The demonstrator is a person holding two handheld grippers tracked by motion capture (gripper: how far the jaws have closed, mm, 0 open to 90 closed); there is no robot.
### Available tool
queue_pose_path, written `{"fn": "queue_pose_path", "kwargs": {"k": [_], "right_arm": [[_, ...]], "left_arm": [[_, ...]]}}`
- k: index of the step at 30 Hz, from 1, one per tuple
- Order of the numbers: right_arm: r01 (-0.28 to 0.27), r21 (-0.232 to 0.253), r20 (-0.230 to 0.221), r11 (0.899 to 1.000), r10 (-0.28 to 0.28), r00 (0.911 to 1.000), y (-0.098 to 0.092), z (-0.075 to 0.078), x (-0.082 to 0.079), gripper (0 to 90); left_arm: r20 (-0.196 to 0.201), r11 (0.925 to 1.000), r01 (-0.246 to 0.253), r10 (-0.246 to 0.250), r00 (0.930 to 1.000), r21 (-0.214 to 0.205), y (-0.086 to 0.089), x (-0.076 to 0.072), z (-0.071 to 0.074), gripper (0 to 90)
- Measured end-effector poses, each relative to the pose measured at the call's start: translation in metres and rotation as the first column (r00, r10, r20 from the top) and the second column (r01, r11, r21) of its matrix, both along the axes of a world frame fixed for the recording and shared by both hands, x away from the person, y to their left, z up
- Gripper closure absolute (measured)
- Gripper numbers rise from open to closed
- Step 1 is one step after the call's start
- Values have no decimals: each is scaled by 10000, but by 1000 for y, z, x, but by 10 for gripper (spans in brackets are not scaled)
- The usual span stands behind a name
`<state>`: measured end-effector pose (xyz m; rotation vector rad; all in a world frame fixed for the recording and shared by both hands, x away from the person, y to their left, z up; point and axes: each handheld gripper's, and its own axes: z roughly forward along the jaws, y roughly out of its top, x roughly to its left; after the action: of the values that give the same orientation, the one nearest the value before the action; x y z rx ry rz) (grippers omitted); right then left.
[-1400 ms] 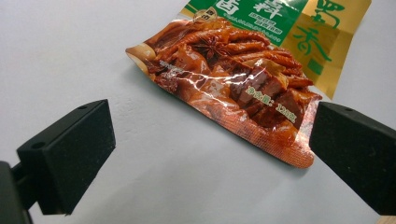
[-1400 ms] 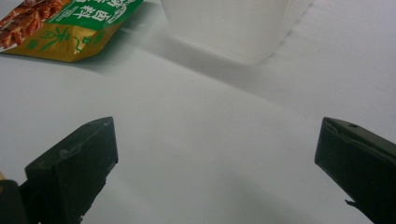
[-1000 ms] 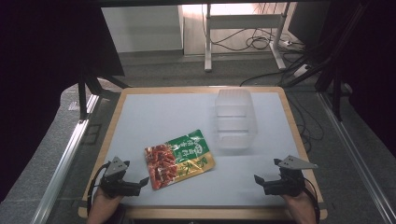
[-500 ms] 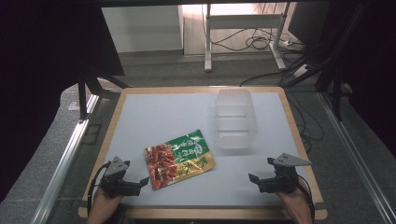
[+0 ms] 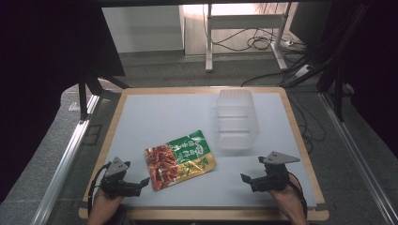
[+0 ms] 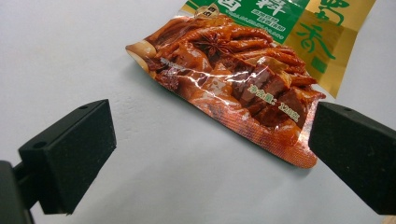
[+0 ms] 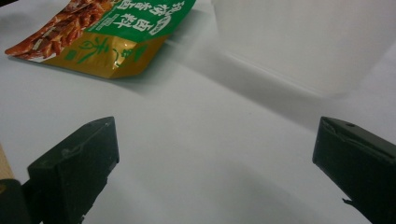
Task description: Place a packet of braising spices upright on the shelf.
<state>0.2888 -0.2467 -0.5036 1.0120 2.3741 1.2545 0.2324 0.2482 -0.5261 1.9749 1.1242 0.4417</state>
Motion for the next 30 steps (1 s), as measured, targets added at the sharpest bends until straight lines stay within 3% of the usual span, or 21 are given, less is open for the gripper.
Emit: {"fn": "queue_pose_path", "kwargs": {"k": [12,21,30], "right_arm": [[-443,199,-408,9988,451,9981,23,-3,13,1],[-883,70,-350,9961,885,9955,40,-7,20,4],[-1132,50,-732,9936,1132,9909,64,-12,25,7]], "left_arm": [[-10,10000,-1,1,10000,-6,0,0,0,8],[-22,10000,-9,9,10000,-13,0,0,0,9],[-33,10000,4,-4,10000,12,0,0,0,10]]}}
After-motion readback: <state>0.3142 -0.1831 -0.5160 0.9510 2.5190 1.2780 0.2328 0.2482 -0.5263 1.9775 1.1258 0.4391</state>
